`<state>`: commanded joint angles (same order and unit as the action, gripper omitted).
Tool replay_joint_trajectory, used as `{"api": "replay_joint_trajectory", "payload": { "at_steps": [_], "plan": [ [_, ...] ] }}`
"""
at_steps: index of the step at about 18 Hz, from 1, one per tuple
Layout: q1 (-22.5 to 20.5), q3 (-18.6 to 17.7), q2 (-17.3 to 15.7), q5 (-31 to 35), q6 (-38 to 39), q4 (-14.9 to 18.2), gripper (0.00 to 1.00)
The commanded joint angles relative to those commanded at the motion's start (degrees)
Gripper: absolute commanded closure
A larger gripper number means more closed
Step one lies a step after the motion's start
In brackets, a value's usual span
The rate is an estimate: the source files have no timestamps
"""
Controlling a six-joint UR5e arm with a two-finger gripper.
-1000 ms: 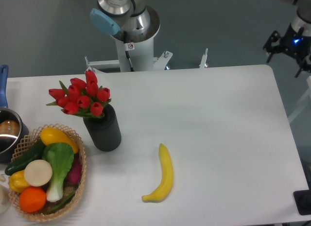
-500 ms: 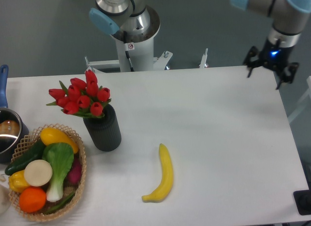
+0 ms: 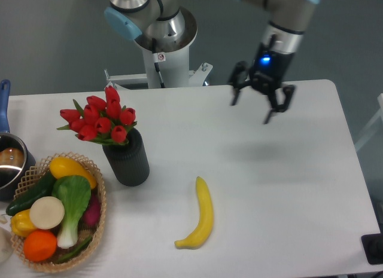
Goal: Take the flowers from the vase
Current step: 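Move the open gripper across the table toward the red tulip stems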
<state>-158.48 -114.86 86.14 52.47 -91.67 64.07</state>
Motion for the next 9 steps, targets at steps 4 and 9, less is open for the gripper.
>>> {"api": "replay_joint_trajectory", "payload": {
  "at_steps": [4, 9],
  "plan": [
    [6.2, -4.7, -1.1, -3.2, -0.2, -0.3, 0.00],
    [8.6, -7.3, -4.0, -9.4, 0.3, 0.3, 0.00]
  ]
}}
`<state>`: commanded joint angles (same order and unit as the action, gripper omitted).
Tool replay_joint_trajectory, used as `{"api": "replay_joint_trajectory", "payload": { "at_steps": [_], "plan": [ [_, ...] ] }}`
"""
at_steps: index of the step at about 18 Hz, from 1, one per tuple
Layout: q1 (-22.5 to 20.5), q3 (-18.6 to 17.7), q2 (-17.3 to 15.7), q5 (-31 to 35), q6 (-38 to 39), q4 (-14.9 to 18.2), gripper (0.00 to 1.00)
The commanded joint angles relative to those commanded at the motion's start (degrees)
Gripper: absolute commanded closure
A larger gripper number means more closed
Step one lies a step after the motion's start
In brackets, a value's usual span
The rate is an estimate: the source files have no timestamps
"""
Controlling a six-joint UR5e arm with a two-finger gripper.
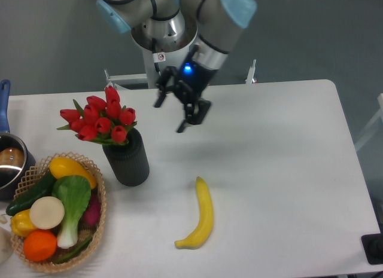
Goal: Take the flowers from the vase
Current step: 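Move the open gripper across the table toward the red tulip stems, then close the gripper around the tulip stems just above the black vase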
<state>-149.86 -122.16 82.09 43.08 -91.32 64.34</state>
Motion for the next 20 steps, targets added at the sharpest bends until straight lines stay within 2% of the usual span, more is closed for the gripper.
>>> {"api": "replay_joint_trajectory", "payload": {
  "at_steps": [4, 9, 14, 15, 18, 20],
  "plan": [
    [2.7, -0.2, 0.7, -4.6, 1.8, -0.1, 0.00],
    [2.9, 0.5, 3.7, -7.6, 2.1, -0.6, 0.00],
    [2.9, 0.4, 5.3, -11.3, 3.2, -1.1, 0.00],
    [2.9, 0.3, 5.4, -12.2, 3.7, -1.2, 0.13],
    [2.9, -0.1, 5.4, -12.8, 4.4, -1.3, 0.66],
    [2.8, -0.6, 5.2, -12.8, 4.7, -1.3, 0.95]
  ]
}}
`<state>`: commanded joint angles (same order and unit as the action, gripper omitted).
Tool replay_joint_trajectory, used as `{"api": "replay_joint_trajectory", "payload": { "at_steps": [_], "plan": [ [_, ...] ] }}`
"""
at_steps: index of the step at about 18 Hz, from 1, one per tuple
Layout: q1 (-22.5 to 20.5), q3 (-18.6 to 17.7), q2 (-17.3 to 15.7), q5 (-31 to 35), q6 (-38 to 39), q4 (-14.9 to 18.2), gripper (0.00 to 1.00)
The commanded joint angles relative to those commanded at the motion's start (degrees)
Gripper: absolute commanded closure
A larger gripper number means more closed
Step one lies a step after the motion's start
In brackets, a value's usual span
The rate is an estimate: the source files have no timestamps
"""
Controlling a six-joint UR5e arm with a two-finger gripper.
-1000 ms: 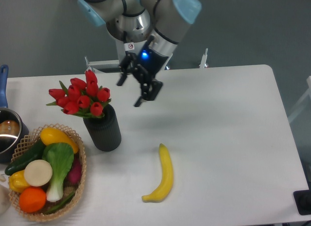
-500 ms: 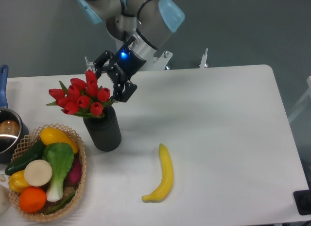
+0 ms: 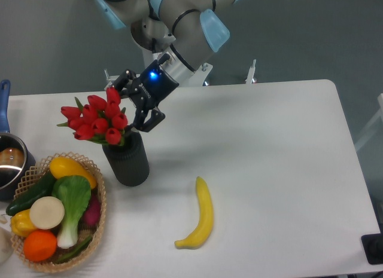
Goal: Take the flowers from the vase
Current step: 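Close the gripper around the tulip stems just above the black vase, then lift the gripped tulips straight up out of the black vase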
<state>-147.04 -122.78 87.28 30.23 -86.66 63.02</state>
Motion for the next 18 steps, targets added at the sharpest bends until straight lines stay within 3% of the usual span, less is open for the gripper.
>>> {"api": "replay_joint_trajectory", "payload": {
  "at_steps": [1, 9, 18],
  "plan": [
    [0.0, -0.2, 0.0, 0.0, 0.3, 0.0, 1.00],
    [-1.0, 1.0, 0.8, 0.0, 3.7, 0.1, 1.00],
    [-1.1, 7.0, -3.7, -3.3, 20.0, 0.1, 1.00]
  ]
}}
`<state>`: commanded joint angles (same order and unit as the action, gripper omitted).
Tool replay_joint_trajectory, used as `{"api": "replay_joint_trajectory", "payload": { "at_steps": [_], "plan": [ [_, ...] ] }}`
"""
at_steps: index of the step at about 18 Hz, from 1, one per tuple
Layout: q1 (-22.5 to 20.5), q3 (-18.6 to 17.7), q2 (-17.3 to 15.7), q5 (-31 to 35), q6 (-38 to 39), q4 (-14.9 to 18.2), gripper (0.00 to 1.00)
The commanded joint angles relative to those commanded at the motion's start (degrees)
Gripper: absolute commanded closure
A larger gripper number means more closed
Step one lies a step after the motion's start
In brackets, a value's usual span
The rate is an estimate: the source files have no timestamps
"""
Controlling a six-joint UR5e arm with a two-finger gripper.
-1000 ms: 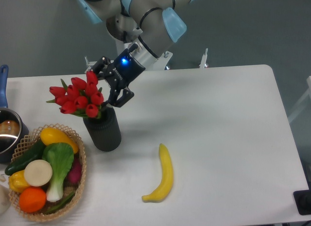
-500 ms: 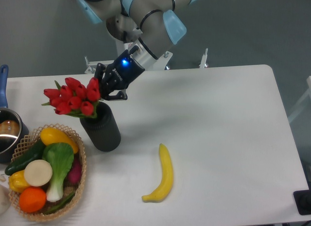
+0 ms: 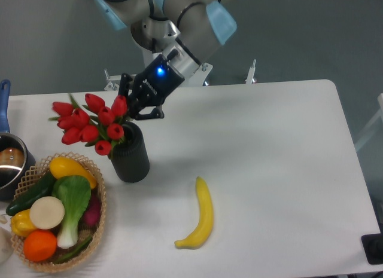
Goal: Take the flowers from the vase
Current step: 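Lift the gripped tulips straight up out of the black vase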
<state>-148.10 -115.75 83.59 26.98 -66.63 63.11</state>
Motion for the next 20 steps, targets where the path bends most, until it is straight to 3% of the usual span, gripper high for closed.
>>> {"api": "replay_joint_trajectory", "payload": {
  "at_steps": [5, 14, 20],
  "plan": [
    [-0.2, 2.0, -0.6, -2.9, 0.7, 0.0, 1.00],
    [-1.0, 9.5, -0.9, -3.0, 10.5, 0.0, 1.00],
    [-4.3, 13.4, -0.9, -3.0, 11.9, 0.0, 1.00]
  ]
}}
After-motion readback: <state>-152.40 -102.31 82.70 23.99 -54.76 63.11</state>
